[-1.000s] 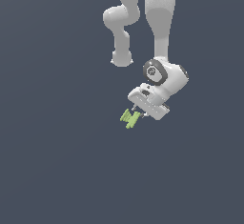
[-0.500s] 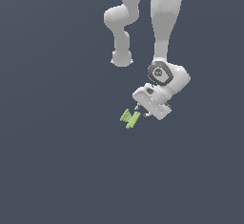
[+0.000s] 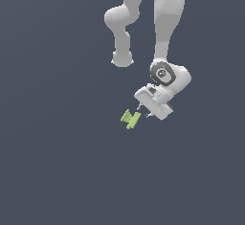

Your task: Pick up the object and move it to a goal position.

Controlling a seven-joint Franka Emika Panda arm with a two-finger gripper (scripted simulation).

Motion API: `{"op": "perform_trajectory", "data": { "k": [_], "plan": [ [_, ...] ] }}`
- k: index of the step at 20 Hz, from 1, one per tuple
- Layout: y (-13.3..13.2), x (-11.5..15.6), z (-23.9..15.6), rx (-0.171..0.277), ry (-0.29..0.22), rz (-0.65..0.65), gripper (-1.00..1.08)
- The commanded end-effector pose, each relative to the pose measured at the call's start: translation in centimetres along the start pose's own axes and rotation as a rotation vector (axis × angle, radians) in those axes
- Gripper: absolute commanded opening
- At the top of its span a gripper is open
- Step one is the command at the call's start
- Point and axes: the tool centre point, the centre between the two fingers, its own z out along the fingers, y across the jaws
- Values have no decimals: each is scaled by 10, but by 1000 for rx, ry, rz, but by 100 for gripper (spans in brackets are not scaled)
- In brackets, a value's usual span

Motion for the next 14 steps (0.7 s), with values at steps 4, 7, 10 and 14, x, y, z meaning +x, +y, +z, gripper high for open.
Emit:
{"op": "perform_trajectory", "data": {
  "k": [4, 7, 10, 14],
  "plan": [
    [0, 0, 0, 0, 4, 2, 28],
    [0, -1, 7, 0, 4, 2, 28],
    [0, -1, 20, 0, 4, 2, 28],
    [0, -1, 30, 0, 4, 2, 28]
  ]
}}
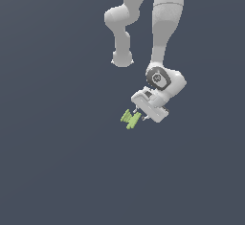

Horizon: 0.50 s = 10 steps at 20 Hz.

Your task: Pick up the object and move it to a goal position.

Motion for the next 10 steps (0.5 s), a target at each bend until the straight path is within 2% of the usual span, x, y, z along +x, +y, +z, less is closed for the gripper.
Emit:
{"op": "perform_trajectory", "data": {
  "k": [1, 2, 10],
  "plan": [
    [0, 0, 4, 1, 1, 0, 28],
    [0, 0, 4, 1, 1, 0, -100],
    [0, 0, 4, 1, 1, 0, -100]
  ]
}}
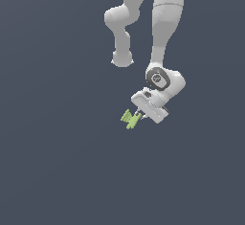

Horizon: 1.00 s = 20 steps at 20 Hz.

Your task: Pick up the object and move it to a goal position.

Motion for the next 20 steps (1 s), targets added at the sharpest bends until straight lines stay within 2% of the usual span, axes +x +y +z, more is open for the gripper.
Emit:
{"op": "perform_trajectory", "data": {
  "k": [1, 6, 10, 15, 20],
  "plan": [
    [1, 0, 1, -2, -1, 1, -100],
    [3, 5, 2, 0, 0, 0, -100],
    [12, 21, 7, -1, 1, 0, -100],
    [31, 54, 18, -2, 2, 0, -100],
    [56, 98, 32, -3, 3, 0, -100]
  ]
}}
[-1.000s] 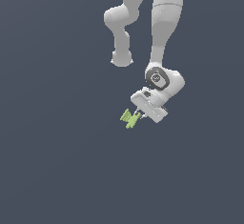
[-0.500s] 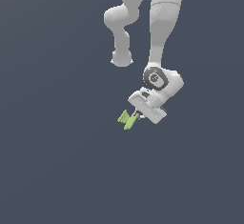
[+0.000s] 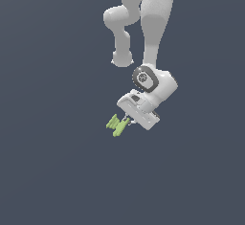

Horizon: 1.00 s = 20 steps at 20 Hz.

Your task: Pick up the object and move it to a goal position.

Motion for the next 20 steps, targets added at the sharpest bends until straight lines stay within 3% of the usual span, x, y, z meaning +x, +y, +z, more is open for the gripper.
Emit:
{"op": "perform_trajectory", "data": {
  "k": [1, 11, 20],
  "plan": [
    [14, 24, 8, -1, 1, 0, -100],
    [64, 120, 39, -1, 1, 1, -100],
    [90, 173, 56, 1, -1, 1, -100]
  ]
}}
